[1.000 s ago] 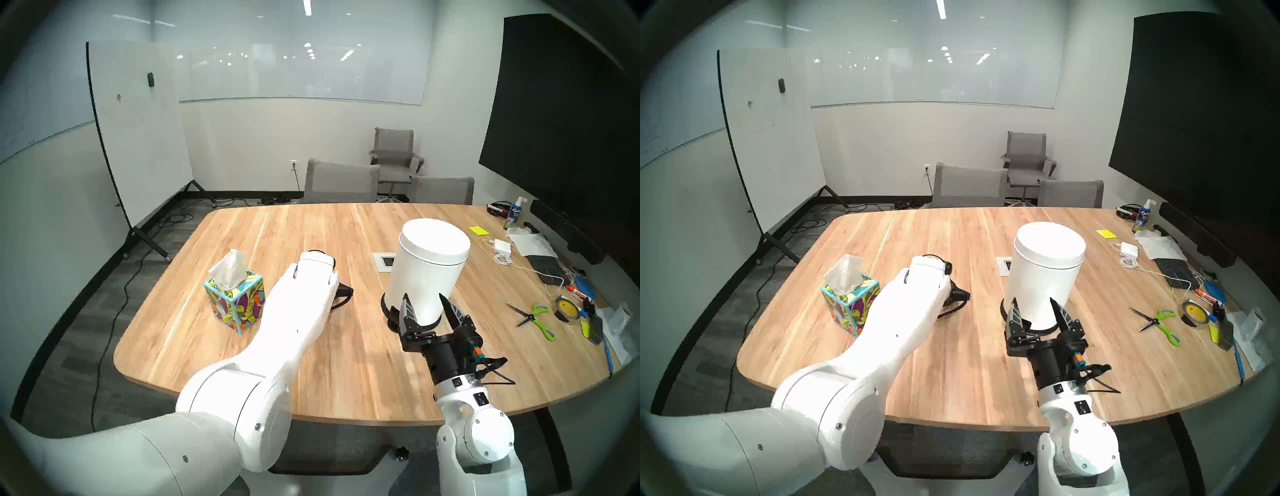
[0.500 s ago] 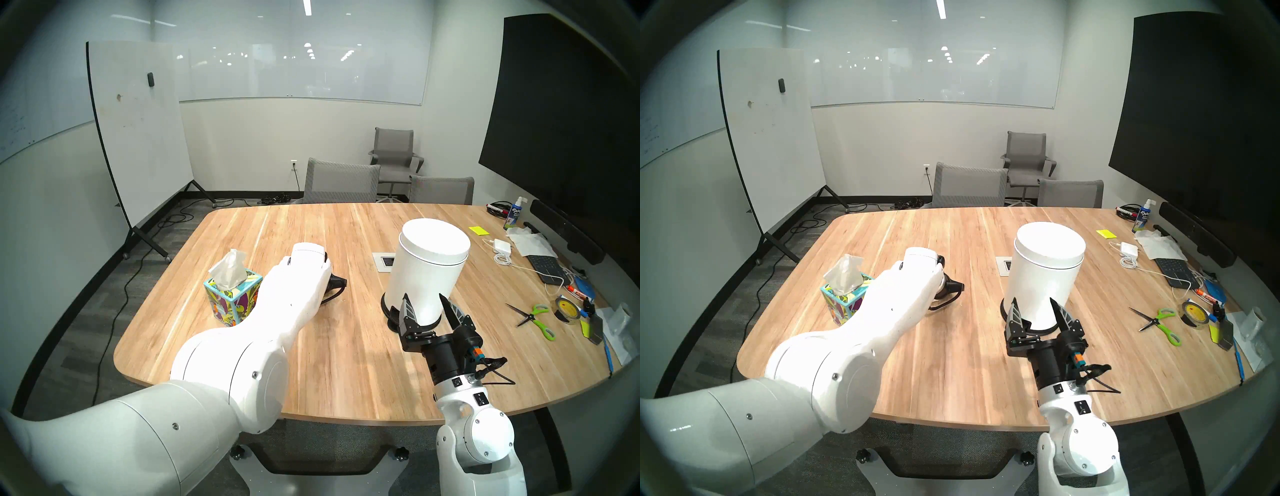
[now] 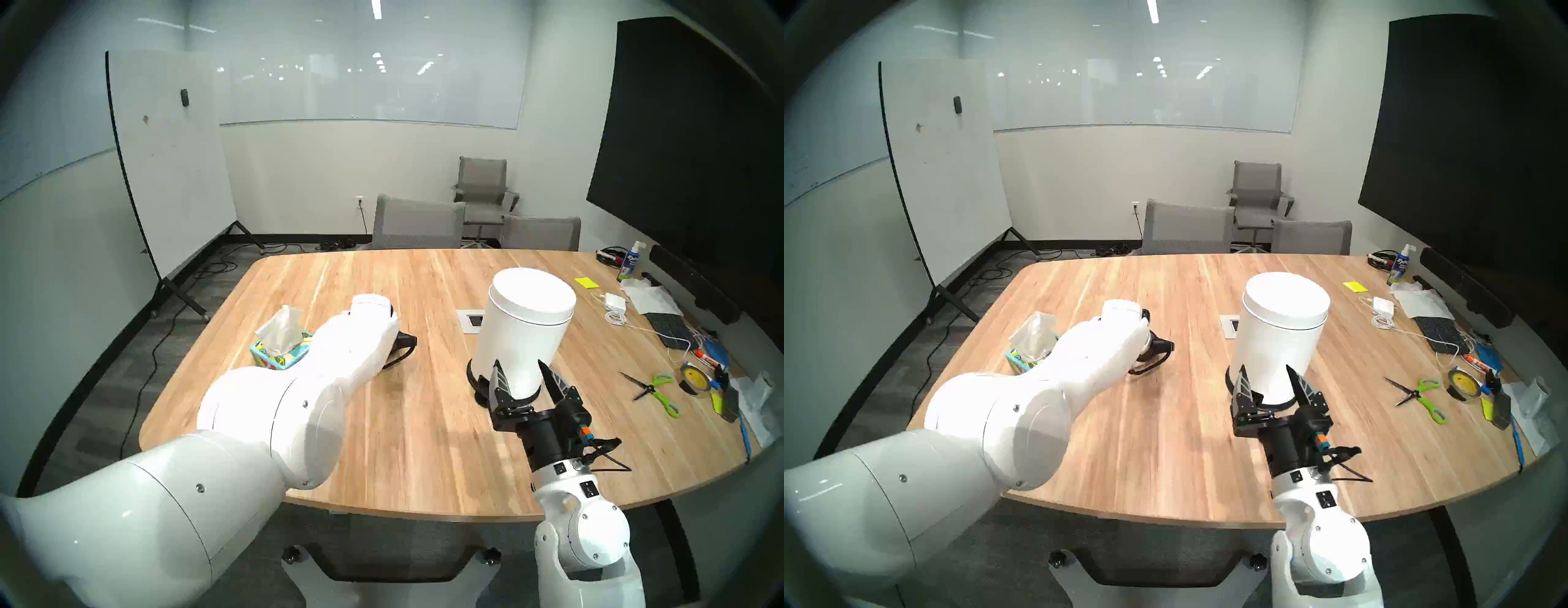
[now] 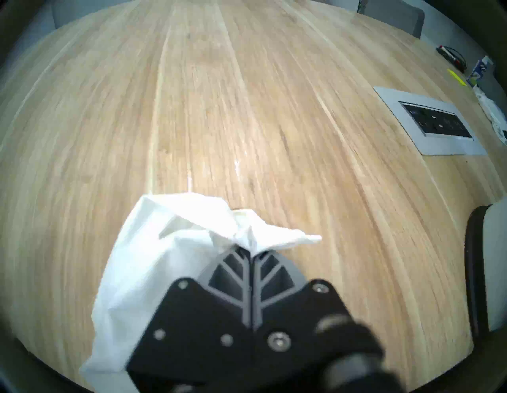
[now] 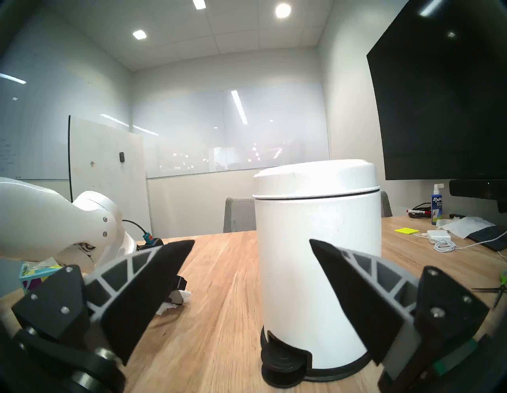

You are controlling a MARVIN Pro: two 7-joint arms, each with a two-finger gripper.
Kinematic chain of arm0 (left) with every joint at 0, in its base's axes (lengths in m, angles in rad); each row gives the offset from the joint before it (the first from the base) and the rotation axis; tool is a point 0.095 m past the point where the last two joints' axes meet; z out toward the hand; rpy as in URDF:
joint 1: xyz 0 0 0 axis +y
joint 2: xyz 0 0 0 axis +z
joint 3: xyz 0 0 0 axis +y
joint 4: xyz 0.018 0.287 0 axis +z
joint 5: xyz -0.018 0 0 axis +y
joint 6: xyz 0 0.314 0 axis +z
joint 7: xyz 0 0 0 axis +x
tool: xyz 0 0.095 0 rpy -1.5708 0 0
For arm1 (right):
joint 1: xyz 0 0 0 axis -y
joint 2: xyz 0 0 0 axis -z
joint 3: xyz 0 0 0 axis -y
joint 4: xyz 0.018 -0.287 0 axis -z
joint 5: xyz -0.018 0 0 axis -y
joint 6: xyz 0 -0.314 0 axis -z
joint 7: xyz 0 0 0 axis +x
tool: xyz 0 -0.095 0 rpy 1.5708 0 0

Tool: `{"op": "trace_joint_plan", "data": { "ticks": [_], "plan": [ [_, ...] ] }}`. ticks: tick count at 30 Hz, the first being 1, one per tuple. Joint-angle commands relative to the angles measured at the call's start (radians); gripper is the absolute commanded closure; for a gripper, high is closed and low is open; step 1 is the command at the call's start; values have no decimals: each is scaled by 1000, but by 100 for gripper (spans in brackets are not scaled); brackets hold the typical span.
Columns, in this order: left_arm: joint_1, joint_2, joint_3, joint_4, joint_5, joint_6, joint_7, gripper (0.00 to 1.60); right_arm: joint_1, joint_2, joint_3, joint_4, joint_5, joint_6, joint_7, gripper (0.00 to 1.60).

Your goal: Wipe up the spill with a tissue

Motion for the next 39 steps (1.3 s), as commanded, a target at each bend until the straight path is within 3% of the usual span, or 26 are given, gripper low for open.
{"op": "trace_joint_plan", "data": {
  "ticks": [1, 6, 17, 39],
  "plan": [
    [-51, 9, 5, 56, 7, -36, 13, 160, 2, 3, 1, -24, 0, -4, 2, 0],
    [-63, -4, 6, 84, 5, -41, 21, 160, 2, 3, 1, -25, 0, -4, 2, 0],
    [-71, -60, 19, 86, 18, 19, 44, 160, 2, 2, 1, -24, 0, -4, 2, 0],
    [-84, -62, 42, 57, 55, 149, 50, 160, 5, 2, 1, -20, 0, -5, 2, 0]
  ]
}}
